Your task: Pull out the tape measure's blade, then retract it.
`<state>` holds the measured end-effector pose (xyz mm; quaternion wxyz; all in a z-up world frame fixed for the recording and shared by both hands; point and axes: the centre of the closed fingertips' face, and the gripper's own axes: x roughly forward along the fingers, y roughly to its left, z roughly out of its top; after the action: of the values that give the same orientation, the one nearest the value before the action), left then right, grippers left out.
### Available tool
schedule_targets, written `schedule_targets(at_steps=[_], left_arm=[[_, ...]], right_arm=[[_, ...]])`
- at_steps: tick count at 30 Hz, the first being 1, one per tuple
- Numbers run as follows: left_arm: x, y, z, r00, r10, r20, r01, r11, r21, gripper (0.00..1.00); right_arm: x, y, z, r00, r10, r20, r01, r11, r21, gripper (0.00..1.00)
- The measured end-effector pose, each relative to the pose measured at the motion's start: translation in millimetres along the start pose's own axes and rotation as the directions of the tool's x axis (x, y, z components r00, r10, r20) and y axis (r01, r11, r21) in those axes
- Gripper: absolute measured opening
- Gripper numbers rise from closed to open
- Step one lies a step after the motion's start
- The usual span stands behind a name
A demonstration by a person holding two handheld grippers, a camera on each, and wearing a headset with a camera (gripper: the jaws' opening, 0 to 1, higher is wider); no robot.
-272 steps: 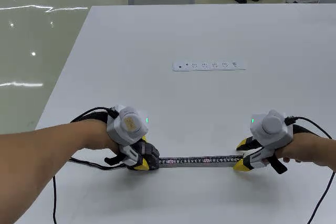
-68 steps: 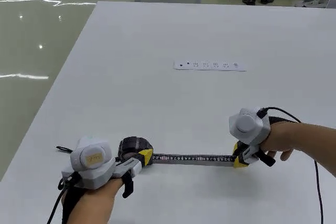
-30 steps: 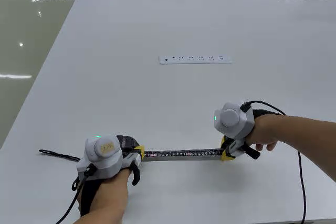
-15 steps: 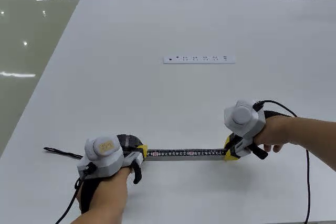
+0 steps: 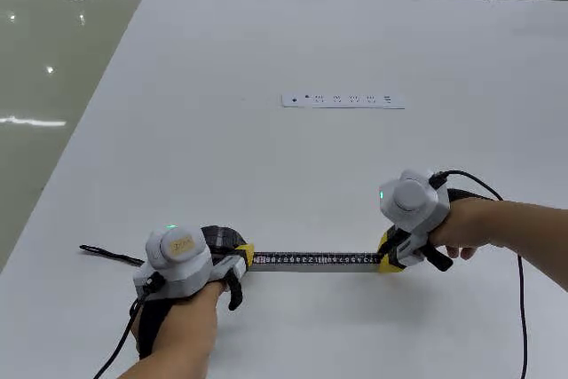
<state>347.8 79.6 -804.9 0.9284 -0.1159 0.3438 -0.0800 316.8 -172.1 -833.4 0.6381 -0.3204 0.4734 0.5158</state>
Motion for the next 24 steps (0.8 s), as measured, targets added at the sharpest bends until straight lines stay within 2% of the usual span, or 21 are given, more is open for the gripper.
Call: schedule_targets(at_steps=[9,24], left_arm=[[0.7,0.0,-0.3,1.0,-0.005,-0.007,0.005,1.0,-0.004,0.58],[-0.2,0.8,0.1,0.9999,-0.012,-0.006,0.012,1.0,-0.012,0.59]], right_arm=[[7.7,0.4,18.4,0.9998,0.013,0.017,-0.012,1.0,-0.017,0.14],[11.4,2.4,31.1,0.9993,0.027,0.025,-0.027,0.999,-0.021,0.14]])
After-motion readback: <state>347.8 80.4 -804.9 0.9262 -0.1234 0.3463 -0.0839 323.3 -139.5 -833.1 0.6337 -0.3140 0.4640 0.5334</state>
